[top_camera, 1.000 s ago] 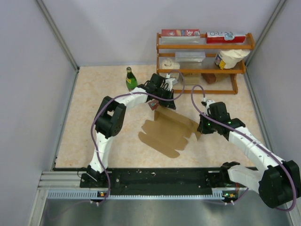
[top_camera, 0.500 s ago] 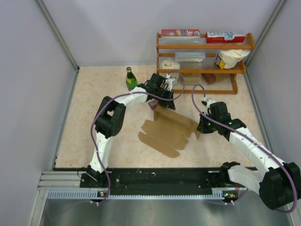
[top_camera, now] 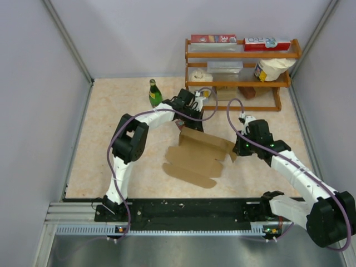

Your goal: Fold the paper box

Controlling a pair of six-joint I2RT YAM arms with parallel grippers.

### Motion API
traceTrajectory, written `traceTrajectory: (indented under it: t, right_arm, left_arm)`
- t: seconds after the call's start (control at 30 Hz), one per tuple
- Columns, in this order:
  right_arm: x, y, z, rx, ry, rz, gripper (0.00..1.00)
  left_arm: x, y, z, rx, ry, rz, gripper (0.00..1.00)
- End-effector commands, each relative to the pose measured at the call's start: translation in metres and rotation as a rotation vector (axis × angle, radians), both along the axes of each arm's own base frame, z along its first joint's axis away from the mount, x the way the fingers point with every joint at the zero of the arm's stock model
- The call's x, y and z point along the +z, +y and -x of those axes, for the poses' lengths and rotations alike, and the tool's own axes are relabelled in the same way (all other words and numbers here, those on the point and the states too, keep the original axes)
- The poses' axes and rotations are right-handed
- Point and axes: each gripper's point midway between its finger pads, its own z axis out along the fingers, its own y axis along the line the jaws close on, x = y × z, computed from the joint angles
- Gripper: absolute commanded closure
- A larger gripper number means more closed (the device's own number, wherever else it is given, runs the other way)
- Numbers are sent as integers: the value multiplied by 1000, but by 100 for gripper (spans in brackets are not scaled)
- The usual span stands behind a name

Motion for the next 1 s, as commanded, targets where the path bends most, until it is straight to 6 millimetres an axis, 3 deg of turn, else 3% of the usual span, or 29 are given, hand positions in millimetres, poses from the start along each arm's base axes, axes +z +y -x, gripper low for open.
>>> traceTrajectory:
  t: [0.0, 0.57, 0.97]
  right_arm:
    - [27, 5, -27, -20, -93, -26, 100]
    - [29, 17, -58, 75, -100, 108, 100]
    - [17, 28, -60, 195, -69, 127, 100]
  left_arm:
    - [24, 12, 2, 7, -56, -12, 100]
    - [15, 58, 12, 108, -57, -155, 100]
    - [18, 86, 19, 182, -97, -208, 100]
